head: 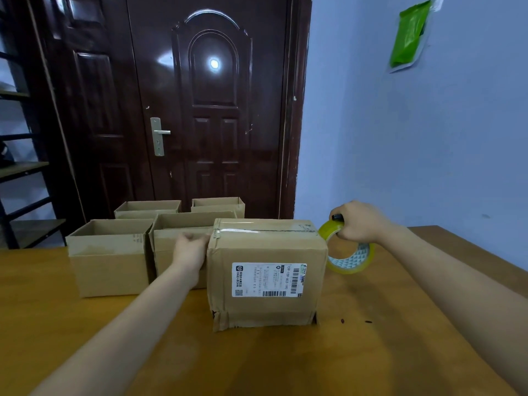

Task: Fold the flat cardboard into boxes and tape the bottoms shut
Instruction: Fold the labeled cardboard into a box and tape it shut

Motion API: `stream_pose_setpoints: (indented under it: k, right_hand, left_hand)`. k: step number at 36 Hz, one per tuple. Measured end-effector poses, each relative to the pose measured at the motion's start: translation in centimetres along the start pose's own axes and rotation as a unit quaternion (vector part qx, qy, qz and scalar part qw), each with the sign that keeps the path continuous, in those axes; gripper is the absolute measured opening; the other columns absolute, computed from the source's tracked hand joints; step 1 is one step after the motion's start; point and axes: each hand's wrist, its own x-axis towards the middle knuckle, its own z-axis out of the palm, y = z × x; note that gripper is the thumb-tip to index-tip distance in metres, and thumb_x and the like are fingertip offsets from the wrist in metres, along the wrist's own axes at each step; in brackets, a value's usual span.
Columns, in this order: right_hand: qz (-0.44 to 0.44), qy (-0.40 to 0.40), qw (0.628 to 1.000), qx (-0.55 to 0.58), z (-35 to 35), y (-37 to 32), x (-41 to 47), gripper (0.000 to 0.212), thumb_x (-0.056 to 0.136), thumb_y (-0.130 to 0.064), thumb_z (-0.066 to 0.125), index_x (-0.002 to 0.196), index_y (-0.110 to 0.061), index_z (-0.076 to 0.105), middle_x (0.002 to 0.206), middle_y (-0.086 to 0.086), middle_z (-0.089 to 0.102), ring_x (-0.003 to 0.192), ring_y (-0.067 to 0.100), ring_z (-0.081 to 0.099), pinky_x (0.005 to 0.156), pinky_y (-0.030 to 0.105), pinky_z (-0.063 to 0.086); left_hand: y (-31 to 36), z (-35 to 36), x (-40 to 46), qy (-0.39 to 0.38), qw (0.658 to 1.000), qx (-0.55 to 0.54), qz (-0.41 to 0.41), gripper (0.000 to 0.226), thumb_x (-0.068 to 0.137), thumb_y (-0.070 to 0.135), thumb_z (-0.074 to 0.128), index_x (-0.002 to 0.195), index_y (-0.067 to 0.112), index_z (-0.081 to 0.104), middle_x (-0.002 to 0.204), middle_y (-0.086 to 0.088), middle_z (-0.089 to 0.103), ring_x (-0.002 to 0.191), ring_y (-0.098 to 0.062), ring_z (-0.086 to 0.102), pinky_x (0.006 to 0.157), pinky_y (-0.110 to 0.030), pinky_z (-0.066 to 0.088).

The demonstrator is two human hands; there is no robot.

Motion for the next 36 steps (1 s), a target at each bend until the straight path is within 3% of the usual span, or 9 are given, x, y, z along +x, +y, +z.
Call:
stream_pose_setpoints:
  k: [3,9,13,16,19,22,26,31,36]
  right_hand:
    - [0.000,0.004,1.000,-0.002,0.1,0.1,0.0,0.013,0.071,-0.013,0.058,0.079,-0.003,0.062,0.062,0.007,0.053,0.057,0.021,0.042,0.046,0.025,0.025]
    - [0.000,0.010,1.000,-0.012,0.1,0.1,0.0,0.013,0.071,-0.016,0.058,0.079,-0.007,0.063,0.068,0.010,0.061,0.058,0.021,0.045,0.047,0.024,0.027]
    - [-0.011,0.002,1.000,-0.012,-0.3,-0.1,-0.3,0.009,0.072,-0.015,0.058,0.077,-0.008,0.061,0.062,0.006,0.054,0.059,0.022,0.046,0.047,0.025,0.027]
    - [-0.020,-0.003,1.000,-0.015,-0.7,-0.3,-0.5,0.004,0.073,-0.013,0.058,0.076,-0.011,0.059,0.060,0.001,0.049,0.056,0.017,0.043,0.047,0.024,0.025]
    - [-0.016,-0.006,1.000,-0.013,-0.8,-0.4,-0.7,0.003,0.073,-0.012,0.057,0.071,-0.012,0.054,0.057,-0.002,0.043,0.053,0.015,0.038,0.046,0.025,0.024]
    - [-0.013,-0.011,1.000,-0.008,-0.8,-0.4,-0.9,0.009,0.074,-0.012,0.056,0.070,-0.015,0.049,0.056,-0.004,0.041,0.052,0.012,0.037,0.046,0.024,0.024]
    - [-0.011,-0.002,1.000,-0.009,-0.4,-0.1,-1.1,0.004,0.073,-0.012,0.056,0.077,-0.011,0.056,0.057,-0.003,0.041,0.056,0.017,0.038,0.047,0.025,0.025]
    - [-0.008,0.000,1.000,0.007,-0.2,-0.2,-1.4,0.005,0.072,-0.009,0.055,0.076,-0.007,0.057,0.057,0.000,0.042,0.053,0.017,0.036,0.046,0.026,0.023]
    - [-0.013,0.007,1.000,0.006,0.2,0.0,-1.3,0.002,0.071,-0.010,0.055,0.073,-0.009,0.056,0.057,0.000,0.044,0.057,0.021,0.044,0.046,0.025,0.025]
  left_hand:
    - [-0.4,0.0,-0.2,-0.008,1.000,0.018,0.007,0.030,0.095,0.024,0.053,0.123,0.013,0.052,0.114,-0.013,0.061,0.107,-0.031,0.058,0.097,-0.050,0.046]
    - [-0.2,-0.3,-0.6,-0.002,0.994,0.078,0.078,0.013,0.096,0.019,0.052,0.098,0.011,0.062,0.097,-0.011,0.066,0.094,-0.028,0.062,0.084,-0.042,0.052]
    - [1.6,-0.5,-1.2,0.093,0.963,0.161,0.196,0.010,0.097,0.012,0.047,0.098,0.009,0.057,0.101,-0.007,0.061,0.090,-0.021,0.056,0.069,-0.027,0.045]
    - [3.9,-0.4,-2.1,0.122,0.915,0.183,0.339,0.023,0.100,0.014,0.040,0.112,0.005,0.057,0.111,-0.005,0.055,0.100,-0.015,0.049,0.085,-0.026,0.038]
    - [5.6,0.6,-2.3,-0.030,0.843,0.281,0.459,0.038,0.102,0.022,0.037,0.137,0.010,0.048,0.141,-0.002,0.047,0.133,-0.016,0.037,0.110,-0.030,0.026]
    - [5.8,2.0,-1.9,-0.225,0.768,0.437,0.411,0.055,0.101,0.041,0.029,0.151,0.020,0.021,0.159,0.006,0.011,0.146,-0.010,0.003,0.115,-0.027,-0.001]
    - [4.9,3.1,-1.6,-0.313,0.661,0.604,0.315,0.060,0.098,0.055,0.015,0.152,0.031,0.008,0.159,0.013,-0.002,0.146,-0.007,-0.004,0.117,-0.036,-0.004]
    - [5.6,3.2,-1.9,-0.332,0.636,0.632,0.293,0.053,0.101,0.048,0.014,0.151,0.035,0.003,0.159,0.011,-0.008,0.146,-0.008,-0.010,0.116,-0.035,-0.007]
    - [6.3,4.1,-2.7,-0.344,0.607,0.654,0.291,0.045,0.103,0.043,0.012,0.146,0.050,0.004,0.159,0.013,-0.006,0.147,-0.018,-0.006,0.116,-0.049,-0.003]
